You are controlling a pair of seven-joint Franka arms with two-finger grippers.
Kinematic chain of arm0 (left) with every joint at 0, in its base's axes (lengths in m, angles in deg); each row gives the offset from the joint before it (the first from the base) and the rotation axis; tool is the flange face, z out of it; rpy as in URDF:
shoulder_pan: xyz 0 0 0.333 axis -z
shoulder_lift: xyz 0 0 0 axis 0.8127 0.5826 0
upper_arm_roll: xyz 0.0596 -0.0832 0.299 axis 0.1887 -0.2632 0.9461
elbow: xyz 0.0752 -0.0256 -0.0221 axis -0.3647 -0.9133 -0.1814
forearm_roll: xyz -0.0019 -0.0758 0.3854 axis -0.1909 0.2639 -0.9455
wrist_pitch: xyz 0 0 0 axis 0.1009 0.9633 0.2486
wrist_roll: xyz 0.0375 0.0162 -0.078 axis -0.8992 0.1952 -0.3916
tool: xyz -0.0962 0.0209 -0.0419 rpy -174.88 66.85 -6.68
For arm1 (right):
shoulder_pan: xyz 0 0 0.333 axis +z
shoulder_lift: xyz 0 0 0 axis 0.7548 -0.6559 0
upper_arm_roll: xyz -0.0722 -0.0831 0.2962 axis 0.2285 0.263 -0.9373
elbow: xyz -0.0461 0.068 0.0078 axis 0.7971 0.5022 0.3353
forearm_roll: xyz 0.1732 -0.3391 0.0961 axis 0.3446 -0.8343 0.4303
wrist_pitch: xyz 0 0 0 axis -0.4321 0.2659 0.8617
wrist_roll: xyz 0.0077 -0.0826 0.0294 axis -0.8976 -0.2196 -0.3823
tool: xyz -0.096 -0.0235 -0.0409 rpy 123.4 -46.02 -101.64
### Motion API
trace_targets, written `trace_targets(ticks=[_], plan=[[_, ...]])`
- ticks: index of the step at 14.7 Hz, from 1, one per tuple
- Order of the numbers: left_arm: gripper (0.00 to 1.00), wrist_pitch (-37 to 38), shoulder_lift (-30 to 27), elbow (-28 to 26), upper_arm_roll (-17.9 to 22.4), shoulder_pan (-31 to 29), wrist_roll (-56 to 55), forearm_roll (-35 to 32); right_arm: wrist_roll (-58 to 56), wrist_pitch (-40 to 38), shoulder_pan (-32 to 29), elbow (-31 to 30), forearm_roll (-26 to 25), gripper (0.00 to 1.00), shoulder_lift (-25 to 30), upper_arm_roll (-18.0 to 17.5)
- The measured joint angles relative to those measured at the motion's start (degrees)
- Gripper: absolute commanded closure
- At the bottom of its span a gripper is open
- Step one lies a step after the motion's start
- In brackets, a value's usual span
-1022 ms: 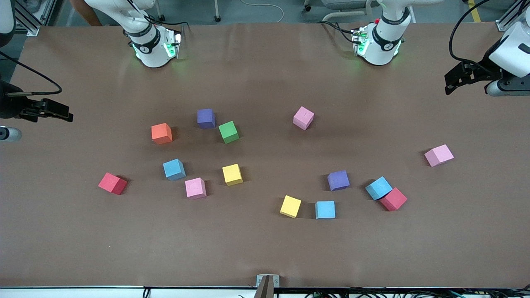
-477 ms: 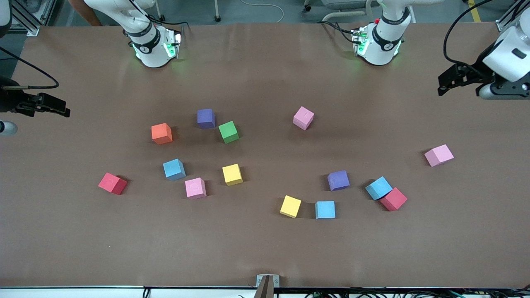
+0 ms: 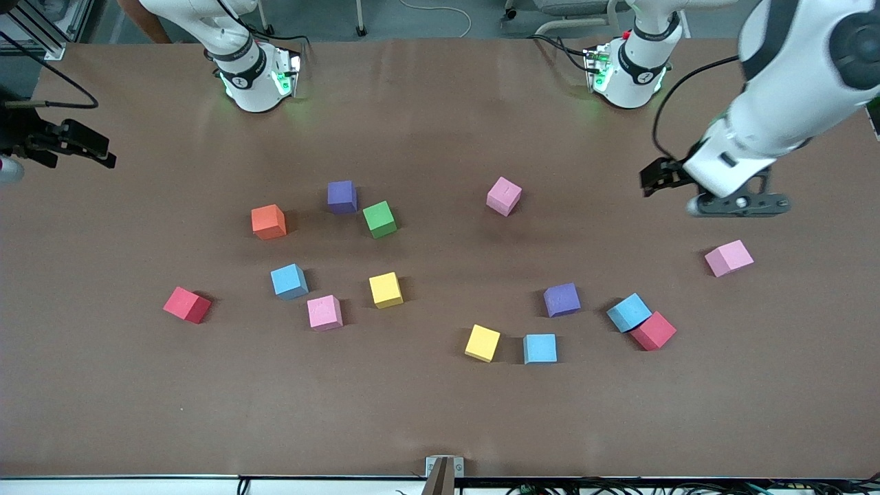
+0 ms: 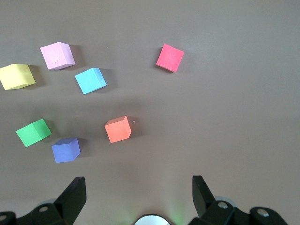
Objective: Arrange 11 blocks into digit 3
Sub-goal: 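Reach and grasp the pink cube with the left gripper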
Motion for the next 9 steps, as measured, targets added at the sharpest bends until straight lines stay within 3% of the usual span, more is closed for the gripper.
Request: trace_targets(ticks=[4,9], plan=[[0.0,-9.05,2.35,-7.65,-6.33,0.17,-14.18,0.02,-0.02,0.46,-0.01,-0.35,-0.03,0.0,1.23,0.2],[0.0,-18.98,8.44,-12.64,-12.71,0.32,-37.11,0.02,-0.05,0.55,-0.01,0.33,-0.03,0.0,1.26,0.3]])
